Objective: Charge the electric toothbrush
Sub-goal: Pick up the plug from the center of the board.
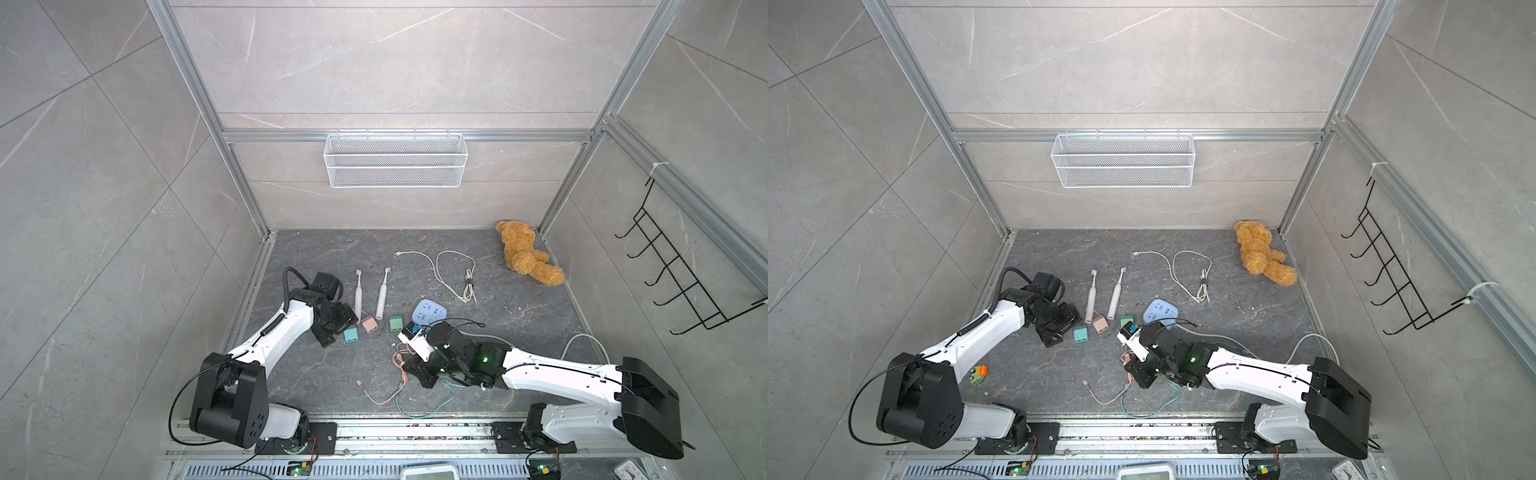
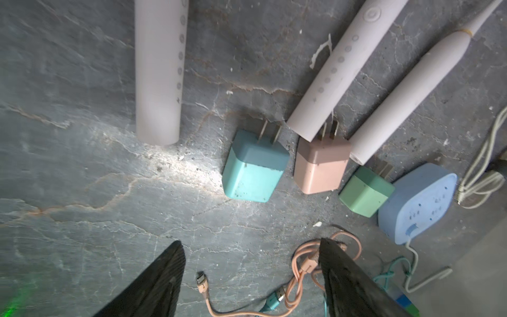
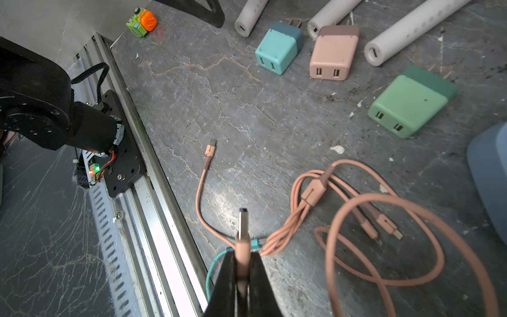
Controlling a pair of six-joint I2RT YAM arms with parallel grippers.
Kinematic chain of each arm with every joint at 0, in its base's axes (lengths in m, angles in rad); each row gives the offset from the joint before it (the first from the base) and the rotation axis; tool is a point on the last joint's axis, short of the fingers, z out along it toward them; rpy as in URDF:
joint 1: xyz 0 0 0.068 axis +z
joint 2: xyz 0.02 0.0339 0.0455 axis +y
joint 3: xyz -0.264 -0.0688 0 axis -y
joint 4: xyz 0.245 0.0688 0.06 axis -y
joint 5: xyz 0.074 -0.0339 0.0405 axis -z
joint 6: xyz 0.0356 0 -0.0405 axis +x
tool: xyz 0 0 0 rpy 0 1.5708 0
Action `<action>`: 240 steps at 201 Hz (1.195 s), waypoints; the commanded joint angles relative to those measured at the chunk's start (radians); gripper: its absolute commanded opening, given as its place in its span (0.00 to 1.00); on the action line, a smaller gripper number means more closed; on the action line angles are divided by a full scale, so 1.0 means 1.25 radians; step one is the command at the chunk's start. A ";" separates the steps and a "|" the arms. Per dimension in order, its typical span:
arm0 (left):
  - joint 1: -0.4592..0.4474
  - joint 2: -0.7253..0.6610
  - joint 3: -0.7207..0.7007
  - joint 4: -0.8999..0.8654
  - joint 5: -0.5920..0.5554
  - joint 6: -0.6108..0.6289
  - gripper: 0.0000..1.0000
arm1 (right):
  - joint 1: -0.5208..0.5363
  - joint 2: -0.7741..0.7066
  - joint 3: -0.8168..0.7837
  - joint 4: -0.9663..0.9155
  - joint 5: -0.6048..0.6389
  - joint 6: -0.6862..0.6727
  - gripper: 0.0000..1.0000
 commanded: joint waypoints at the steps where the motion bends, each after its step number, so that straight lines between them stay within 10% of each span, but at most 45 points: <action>1: -0.007 0.037 0.027 -0.032 -0.050 0.024 0.79 | 0.004 -0.015 0.009 0.023 -0.019 -0.016 0.00; 240: -0.103 0.307 0.183 -0.095 -0.160 0.070 0.65 | 0.004 -0.091 -0.052 0.084 -0.092 0.019 0.00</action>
